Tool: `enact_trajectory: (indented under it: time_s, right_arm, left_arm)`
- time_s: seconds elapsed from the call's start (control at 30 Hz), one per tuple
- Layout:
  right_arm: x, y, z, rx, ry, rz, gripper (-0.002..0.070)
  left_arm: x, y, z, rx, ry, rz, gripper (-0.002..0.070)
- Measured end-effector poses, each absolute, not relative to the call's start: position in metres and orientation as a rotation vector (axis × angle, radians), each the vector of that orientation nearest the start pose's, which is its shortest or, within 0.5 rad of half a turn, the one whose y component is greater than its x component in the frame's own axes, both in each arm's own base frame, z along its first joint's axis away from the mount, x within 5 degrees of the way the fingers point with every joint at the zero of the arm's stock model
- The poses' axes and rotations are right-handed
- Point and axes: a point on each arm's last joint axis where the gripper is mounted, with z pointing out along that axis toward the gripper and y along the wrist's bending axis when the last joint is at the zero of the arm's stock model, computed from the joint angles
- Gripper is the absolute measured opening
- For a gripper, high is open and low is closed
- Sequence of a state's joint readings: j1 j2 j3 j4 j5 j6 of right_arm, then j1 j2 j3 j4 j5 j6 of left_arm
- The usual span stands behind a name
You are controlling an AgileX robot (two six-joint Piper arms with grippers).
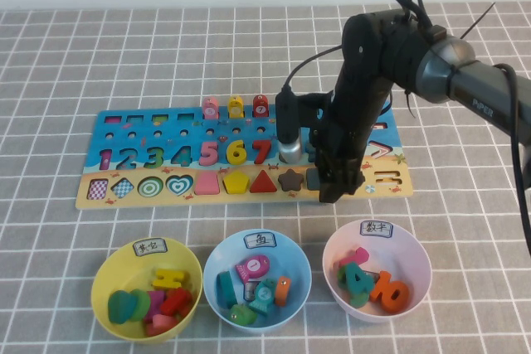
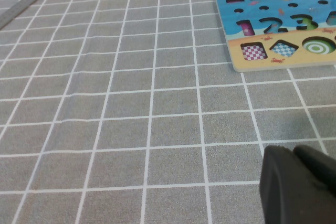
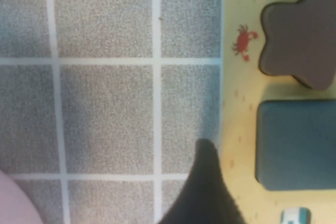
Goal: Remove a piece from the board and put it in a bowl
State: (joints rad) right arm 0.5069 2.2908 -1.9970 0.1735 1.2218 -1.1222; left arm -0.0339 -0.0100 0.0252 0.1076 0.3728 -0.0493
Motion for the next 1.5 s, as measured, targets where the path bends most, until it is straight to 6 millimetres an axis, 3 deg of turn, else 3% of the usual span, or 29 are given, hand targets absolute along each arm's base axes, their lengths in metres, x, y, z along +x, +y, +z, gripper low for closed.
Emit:
enact_trajectory:
  time_s: [0.4, 0.7, 1.17, 1.5]
  right_arm:
    - [0.413, 0.243, 0.189, -2.084, 2.083, 0.183, 0.047]
    - [0.416, 0.241, 0.189, -2.067, 2.082, 0.172, 0.0288]
    - [0.417, 0.24, 0.189, -2.049, 2.101, 0.176, 0.0287]
    - [0.415, 0.238, 0.203, -2.028, 2.092, 0.159, 0.0287]
  left_arm:
    - [0.053, 0.002, 0.172, 0.052, 1.869, 0.048, -0.0003]
    - [0.053, 0.002, 0.172, 0.052, 1.869, 0.048, -0.0003]
    - [0.053, 0.002, 0.172, 0.052, 1.869, 0.048, -0.0003]
    - [0.053, 0.002, 0.172, 0.052, 1.869, 0.048, -0.0003]
